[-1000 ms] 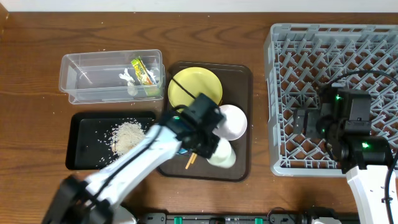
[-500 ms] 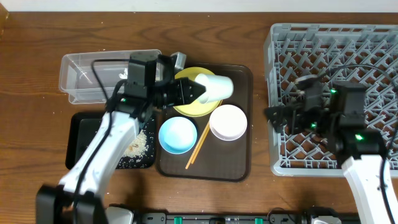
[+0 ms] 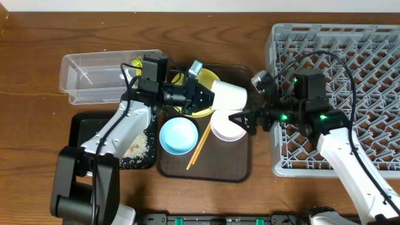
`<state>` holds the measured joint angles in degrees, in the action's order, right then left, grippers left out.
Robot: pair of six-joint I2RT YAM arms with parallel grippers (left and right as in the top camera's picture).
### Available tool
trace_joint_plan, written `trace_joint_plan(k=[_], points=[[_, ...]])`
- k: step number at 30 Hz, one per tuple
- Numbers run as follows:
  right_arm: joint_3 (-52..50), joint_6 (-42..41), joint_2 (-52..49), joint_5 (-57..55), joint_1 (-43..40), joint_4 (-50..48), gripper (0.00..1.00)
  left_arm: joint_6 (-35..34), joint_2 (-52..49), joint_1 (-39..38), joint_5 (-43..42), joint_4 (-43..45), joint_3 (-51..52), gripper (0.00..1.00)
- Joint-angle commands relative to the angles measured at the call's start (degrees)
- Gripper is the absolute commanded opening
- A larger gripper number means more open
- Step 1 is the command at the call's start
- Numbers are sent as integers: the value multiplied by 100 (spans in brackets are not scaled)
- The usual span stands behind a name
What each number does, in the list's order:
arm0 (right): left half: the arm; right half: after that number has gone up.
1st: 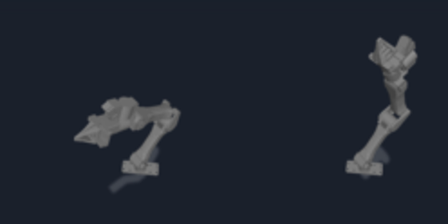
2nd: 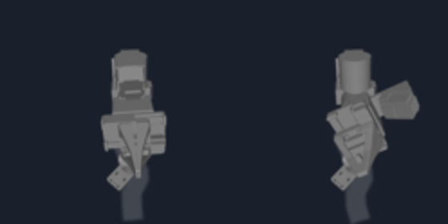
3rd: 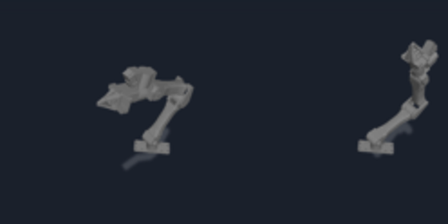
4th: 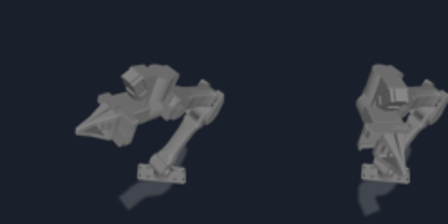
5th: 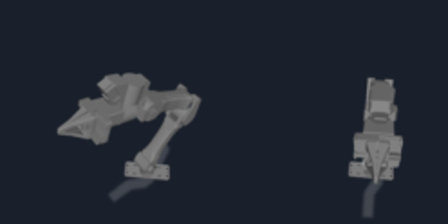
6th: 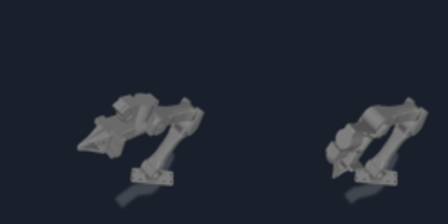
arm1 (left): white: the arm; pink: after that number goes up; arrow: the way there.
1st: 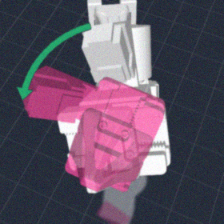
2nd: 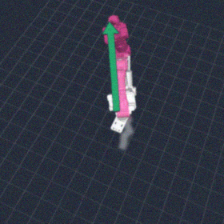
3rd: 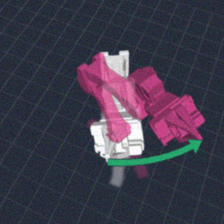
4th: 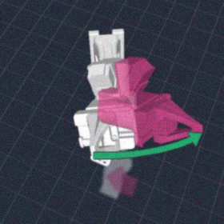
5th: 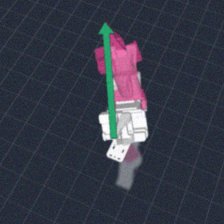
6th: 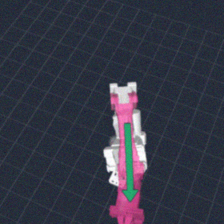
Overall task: Sort waste into correct bins and load items into the dishwasher rack
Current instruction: 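Hand the white cup from the left gripper to the right gripper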
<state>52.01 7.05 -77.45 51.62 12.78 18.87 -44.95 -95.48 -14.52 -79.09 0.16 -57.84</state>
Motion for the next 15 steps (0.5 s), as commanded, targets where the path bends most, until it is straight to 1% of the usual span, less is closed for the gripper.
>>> trace_joint_plan(k=[1, 5, 7, 12, 15], points=[[44, 96, -13, 387, 81, -487, 99, -127, 4, -7, -616, 13, -46, 6], [44, 400, -13, 1438, 81, -1193, 98, -129, 4, -7, -791, 13, -46, 6], [44, 398, -13, 1777, 81, -1322, 96, -129, 4, -7, -841, 17, -46, 6], [44, 398, -15, 1786, 81, -1021, 95, -149, 4, -7, -1034, 20, -46, 6], [44, 398, -15, 1784, 81, -938, 92, -151, 4, -2, -1095, 17, -46, 6]])
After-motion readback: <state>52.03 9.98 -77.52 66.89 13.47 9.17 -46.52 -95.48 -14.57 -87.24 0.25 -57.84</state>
